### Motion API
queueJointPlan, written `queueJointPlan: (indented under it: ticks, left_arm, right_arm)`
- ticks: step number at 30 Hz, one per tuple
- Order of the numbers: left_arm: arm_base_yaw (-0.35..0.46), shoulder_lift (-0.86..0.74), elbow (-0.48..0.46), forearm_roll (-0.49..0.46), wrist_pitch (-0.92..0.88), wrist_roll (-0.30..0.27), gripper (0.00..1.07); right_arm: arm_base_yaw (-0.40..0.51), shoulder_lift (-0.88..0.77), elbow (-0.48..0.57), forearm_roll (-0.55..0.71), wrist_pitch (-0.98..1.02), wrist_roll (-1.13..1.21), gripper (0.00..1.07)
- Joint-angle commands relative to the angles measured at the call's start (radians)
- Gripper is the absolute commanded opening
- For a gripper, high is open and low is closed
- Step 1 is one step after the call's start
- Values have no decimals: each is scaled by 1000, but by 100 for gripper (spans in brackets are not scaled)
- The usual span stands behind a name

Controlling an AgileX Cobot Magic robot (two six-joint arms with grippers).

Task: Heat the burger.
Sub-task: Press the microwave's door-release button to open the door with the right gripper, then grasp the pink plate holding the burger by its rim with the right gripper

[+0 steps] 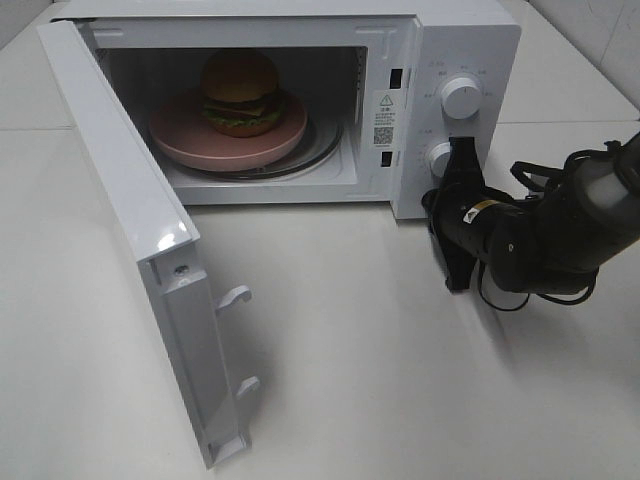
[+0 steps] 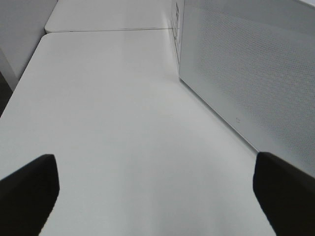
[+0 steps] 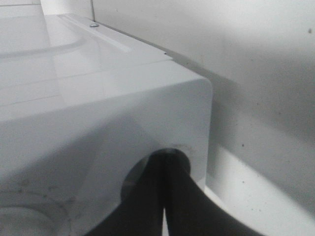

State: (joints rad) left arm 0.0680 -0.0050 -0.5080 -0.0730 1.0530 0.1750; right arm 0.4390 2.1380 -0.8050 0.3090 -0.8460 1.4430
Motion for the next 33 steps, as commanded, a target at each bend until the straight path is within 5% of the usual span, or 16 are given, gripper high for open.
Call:
queueJointPlan:
  ticks: [1,21,33]
  left_arm:
    - [2,-17,1,-6,-5,-4,103]
    - [2,-17,1,-6,-5,-4,103]
    - [2,-17,1,-6,-5,-4,103]
  right_arm:
    - [-4,-31,19,-16,-49,4,0]
    - [19,-89,131,-22,-51,-3,0]
    - [19,-242,319,-2,-67,-247,0]
